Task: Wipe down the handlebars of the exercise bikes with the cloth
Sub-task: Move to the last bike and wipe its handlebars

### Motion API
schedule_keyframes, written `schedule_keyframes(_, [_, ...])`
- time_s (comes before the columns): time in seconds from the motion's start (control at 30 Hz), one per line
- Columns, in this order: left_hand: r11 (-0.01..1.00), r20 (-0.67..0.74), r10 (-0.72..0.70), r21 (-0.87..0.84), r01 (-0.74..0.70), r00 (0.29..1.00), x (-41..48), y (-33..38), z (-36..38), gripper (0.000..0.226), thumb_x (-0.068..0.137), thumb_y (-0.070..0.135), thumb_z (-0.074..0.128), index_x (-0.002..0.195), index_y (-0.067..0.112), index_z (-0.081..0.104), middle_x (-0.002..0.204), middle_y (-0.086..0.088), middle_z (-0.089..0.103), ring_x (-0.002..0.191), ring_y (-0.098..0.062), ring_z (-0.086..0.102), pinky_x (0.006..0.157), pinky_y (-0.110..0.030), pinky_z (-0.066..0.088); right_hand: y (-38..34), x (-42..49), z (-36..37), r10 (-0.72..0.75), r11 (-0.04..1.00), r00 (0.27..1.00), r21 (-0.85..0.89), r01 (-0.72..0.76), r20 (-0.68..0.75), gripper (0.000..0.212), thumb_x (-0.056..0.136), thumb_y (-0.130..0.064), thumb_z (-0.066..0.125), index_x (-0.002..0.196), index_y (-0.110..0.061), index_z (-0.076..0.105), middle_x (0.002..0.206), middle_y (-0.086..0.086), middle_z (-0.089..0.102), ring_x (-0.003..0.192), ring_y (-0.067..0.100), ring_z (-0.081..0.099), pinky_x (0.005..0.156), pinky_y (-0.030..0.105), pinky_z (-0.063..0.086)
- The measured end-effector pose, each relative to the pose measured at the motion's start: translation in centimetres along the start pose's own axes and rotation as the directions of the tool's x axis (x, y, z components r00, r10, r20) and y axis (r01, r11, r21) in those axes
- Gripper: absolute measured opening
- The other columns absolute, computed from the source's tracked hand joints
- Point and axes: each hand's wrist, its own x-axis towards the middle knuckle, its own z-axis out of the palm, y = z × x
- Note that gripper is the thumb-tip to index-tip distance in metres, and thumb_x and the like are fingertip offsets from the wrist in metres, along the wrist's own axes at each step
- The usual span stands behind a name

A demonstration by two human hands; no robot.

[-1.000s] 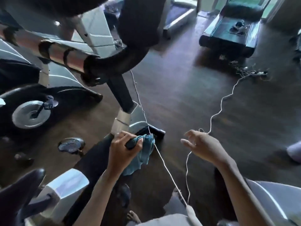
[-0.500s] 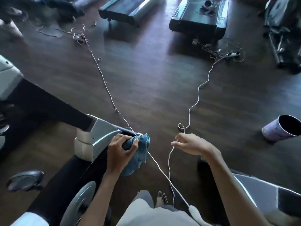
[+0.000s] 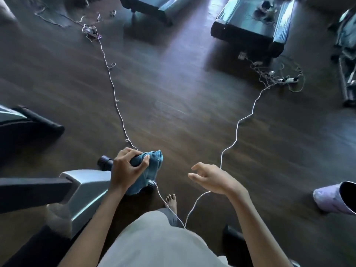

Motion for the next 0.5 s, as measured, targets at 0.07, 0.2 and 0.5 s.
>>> schedule_keyframes(0.07, [1.000, -0.024, -0.015, -0.001, 0.015, 1.000, 3.9, -0.3, 0.7, 0.028, 0.081, 0.044, 0.063, 0.077, 0.018, 0.072, 0.078, 0.006, 0.061, 0.076, -0.016, 0.060, 0.075, -0.037, 0.052, -0.5, 3.7, -3.3, -0.014, 1.000, 1.000, -0.018, 0.014, -0.017, 0.043, 0.093, -0.057, 0.046, 0.125, -0.030, 0.053, 0.114, -0.006, 0.065, 0.109, 0.016, 0.060, 0.093, 0.034, 0.047])
schedule_keyframes(0.2, [0.998, -0.106, -0.049, 0.034, 0.053, 0.993, 10.7, -1.4, 1.3, 0.029, 0.080, 0.044, 0.062, 0.075, 0.017, 0.072, 0.075, 0.008, 0.059, 0.073, -0.013, 0.057, 0.073, -0.030, 0.049, -2.6, 11.0, -9.7, -0.078, 0.992, 0.997, -0.100, 0.075, -0.024, 0.040, 0.094, -0.055, 0.045, 0.121, -0.028, 0.054, 0.113, -0.005, 0.066, 0.107, 0.020, 0.060, 0.092, 0.036, 0.048])
schedule_keyframes(0.5, [0.961, -0.412, -0.224, 0.055, 0.269, 0.883, 24.4, -4.9, 1.7, 0.030, 0.076, 0.045, 0.061, 0.073, 0.017, 0.072, 0.073, 0.003, 0.062, 0.071, -0.018, 0.060, 0.071, -0.026, 0.045, -10.4, 29.7, -22.9, -0.347, 0.873, 0.932, -0.326, 0.362, 0.105, 0.026, 0.095, -0.050, 0.045, 0.090, -0.025, 0.048, 0.114, 0.001, 0.063, 0.103, 0.026, 0.059, 0.076, 0.031, 0.042])
